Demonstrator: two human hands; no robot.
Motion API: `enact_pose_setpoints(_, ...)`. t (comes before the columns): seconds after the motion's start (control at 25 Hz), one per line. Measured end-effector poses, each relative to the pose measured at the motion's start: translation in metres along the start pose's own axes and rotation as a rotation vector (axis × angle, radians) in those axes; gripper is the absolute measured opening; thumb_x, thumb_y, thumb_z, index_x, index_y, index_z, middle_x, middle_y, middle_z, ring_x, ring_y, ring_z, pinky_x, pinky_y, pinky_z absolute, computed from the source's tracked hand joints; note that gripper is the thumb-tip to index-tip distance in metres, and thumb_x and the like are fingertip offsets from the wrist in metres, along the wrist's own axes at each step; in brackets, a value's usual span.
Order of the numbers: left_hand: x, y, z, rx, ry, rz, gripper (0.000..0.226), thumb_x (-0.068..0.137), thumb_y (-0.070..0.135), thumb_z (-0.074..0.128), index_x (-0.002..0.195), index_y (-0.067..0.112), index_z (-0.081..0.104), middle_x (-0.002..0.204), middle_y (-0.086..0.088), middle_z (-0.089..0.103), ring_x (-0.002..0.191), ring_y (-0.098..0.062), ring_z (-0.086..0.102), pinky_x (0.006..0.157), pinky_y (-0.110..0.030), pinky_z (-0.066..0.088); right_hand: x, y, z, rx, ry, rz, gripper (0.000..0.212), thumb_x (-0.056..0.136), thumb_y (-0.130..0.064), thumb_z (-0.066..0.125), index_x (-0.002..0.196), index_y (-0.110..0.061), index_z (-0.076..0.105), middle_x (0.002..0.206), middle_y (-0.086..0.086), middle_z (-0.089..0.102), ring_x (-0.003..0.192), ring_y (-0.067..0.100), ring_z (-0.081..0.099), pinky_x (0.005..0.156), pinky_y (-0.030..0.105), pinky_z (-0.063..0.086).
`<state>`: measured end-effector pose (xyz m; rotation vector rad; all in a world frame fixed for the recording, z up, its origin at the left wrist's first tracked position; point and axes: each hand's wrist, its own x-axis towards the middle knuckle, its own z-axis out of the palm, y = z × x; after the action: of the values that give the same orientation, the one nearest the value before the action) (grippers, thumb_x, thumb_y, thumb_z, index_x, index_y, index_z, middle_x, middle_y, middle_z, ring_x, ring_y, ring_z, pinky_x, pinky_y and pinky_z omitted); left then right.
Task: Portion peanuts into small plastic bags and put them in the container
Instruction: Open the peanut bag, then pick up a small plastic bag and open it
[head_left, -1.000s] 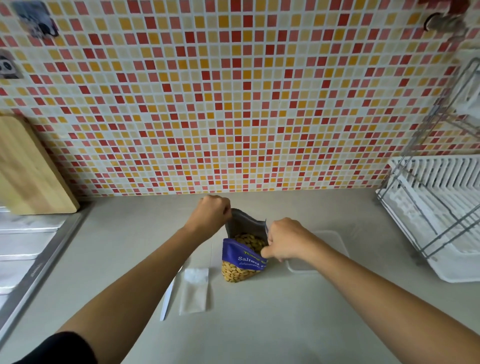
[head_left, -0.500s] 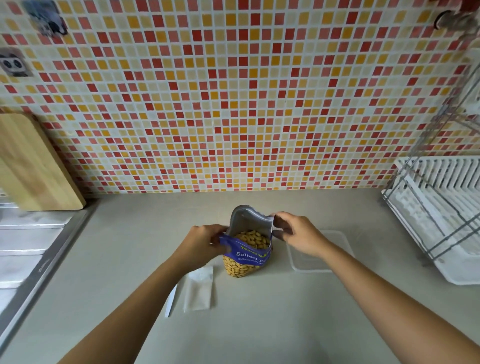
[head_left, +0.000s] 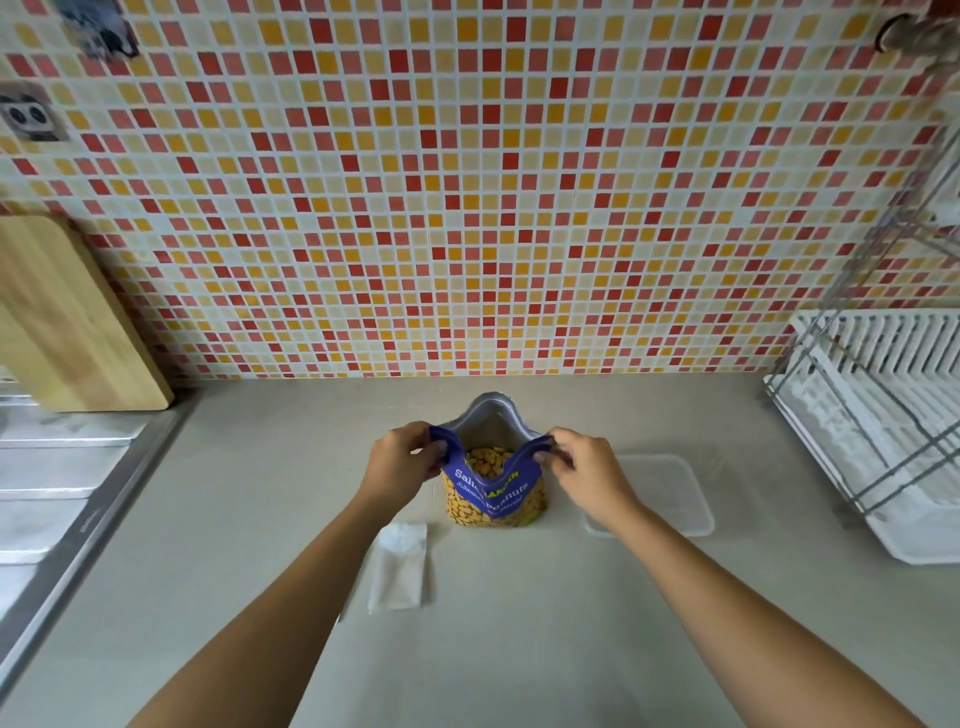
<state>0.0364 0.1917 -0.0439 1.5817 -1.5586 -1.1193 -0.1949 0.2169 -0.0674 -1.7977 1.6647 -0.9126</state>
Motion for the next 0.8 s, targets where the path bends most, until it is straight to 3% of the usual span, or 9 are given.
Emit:
enact_pose_setpoints(0.2, -0.003, -0.005, 0.002, -0.079, 0.012, -0.019, 0.018, 0.094, 0.012, 0.053, 0.11, 0.011, 0.061, 0.106, -0.008, 0.066, 0.092, -0.023, 0.066, 0.072, -0.024, 0.057, -0.004, -0.002, 0.006, 0.068, 0.084, 0.022, 0.018, 0.086, -0.011, 0.063, 0.104, -0.01, 0.064, 0.095, 0.002, 0.07, 0.083, 0.012, 0.063, 0.068, 0.008, 0.044)
enact_pose_setpoints(0.28, -0.007, -0.015, 0.001, -0.033, 0.044, -0.032, 0.031, 0.092, 0.013, 0.056, 0.123, 0.013, 0.058, 0.117, -0.003, 0.064, 0.098, -0.023, 0.066, 0.083, -0.029, 0.056, -0.017, 0.002, 0.019, 0.126, 0.112, 0.07, 0.029, 0.088, -0.014, 0.06, 0.116, -0.011, 0.058, 0.107, 0.001, 0.066, 0.095, 0.011, 0.062, 0.081, 0.013, 0.044)
enact_pose_setpoints(0.36, -0.015, -0.032, 0.003, 0.128, 0.096, -0.075, 0.037, 0.091, 0.013, 0.058, 0.128, 0.01, 0.056, 0.121, -0.004, 0.063, 0.104, -0.023, 0.064, 0.09, -0.023, 0.046, -0.036, 0.011, 0.045, 0.09, 0.114, 0.119, 0.039, 0.089, -0.024, 0.054, 0.125, -0.008, 0.05, 0.119, 0.006, 0.062, 0.108, 0.02, 0.06, 0.089, 0.025, 0.044)
enact_pose_setpoints(0.48, -0.033, -0.069, 0.009, 0.412, 0.131, -0.135, 0.032, 0.091, 0.017, 0.057, 0.121, 0.007, 0.06, 0.118, -0.012, 0.065, 0.104, -0.025, 0.062, 0.085, -0.025, 0.042, -0.069, 0.021, 0.087, -0.051, -0.066, 0.256, 0.062, 0.093, -0.03, 0.046, 0.143, 0.0, 0.026, 0.148, 0.017, 0.034, 0.137, 0.027, 0.034, 0.11, 0.028, 0.026)
enact_pose_setpoints(0.56, -0.042, -0.089, 0.012, 0.61, 0.136, -0.168, 0.033, 0.091, 0.023, 0.055, 0.119, 0.004, 0.057, 0.115, -0.016, 0.062, 0.104, -0.031, 0.059, 0.085, -0.033, 0.043, -0.086, 0.023, 0.108, -0.183, -0.172, 0.267, 0.064, 0.096, -0.032, 0.04, 0.144, 0.004, 0.02, 0.153, 0.02, 0.022, 0.143, 0.029, 0.021, 0.115, 0.029, 0.016)
enact_pose_setpoints(0.72, -0.055, -0.105, 0.018, 0.714, 0.115, -0.266, 0.041, 0.092, 0.028, 0.053, 0.123, 0.002, 0.046, 0.114, -0.019, 0.057, 0.108, -0.036, 0.052, 0.085, -0.036, 0.041, -0.101, 0.032, 0.135, -0.402, -0.246, 0.217, 0.067, 0.08, -0.044, 0.035, 0.12, 0.003, 0.059, 0.129, 0.019, 0.058, 0.119, 0.033, 0.057, 0.098, 0.039, 0.045)
enact_pose_setpoints(0.8, -0.056, -0.108, 0.022, 0.691, 0.108, -0.29, 0.038, 0.091, 0.021, 0.052, 0.123, 0.002, 0.044, 0.112, -0.019, 0.058, 0.107, -0.037, 0.053, 0.083, -0.037, 0.042, -0.106, 0.038, 0.141, -0.46, -0.282, 0.223, 0.067, 0.078, -0.049, 0.036, 0.118, -0.003, 0.063, 0.126, 0.014, 0.061, 0.116, 0.028, 0.06, 0.102, 0.036, 0.037)
